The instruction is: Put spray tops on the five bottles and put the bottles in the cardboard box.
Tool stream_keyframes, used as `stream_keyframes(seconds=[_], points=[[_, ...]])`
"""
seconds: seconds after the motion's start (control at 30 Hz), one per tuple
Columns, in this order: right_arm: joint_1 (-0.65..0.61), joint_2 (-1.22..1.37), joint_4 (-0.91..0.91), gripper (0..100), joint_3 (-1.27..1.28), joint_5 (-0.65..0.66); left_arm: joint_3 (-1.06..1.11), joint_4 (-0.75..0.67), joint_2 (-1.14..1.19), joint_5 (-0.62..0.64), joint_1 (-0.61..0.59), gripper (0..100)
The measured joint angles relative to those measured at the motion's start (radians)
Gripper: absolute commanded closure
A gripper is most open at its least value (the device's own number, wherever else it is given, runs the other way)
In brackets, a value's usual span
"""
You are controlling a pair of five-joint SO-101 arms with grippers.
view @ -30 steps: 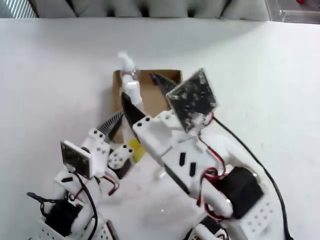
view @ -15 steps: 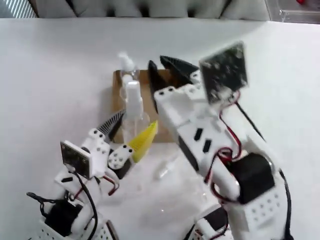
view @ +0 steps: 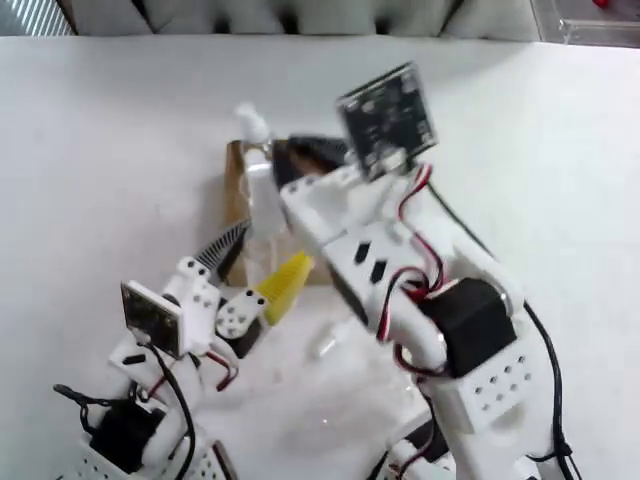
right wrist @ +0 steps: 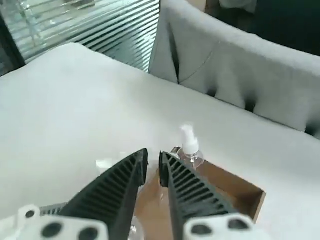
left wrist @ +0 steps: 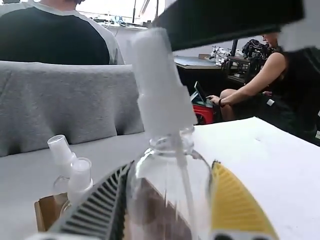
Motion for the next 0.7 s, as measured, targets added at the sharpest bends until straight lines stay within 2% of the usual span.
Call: stream_keyframes(seconds=[0.27,0.53,0.7], points=[[-0.012,-0.015,0.057,98.3,0.000,0.000,0.002,0.000,0.000,0.002,0.000,98],[0.169,-0.068,0.103,98.3,0.000,0.000,0.025,0.000,0.000,0.000,0.000,98],[0.244,-0.092,0.233,98.3,0.000,0.000,0.051,-0.091,0.002,0.000,-0.094,98]])
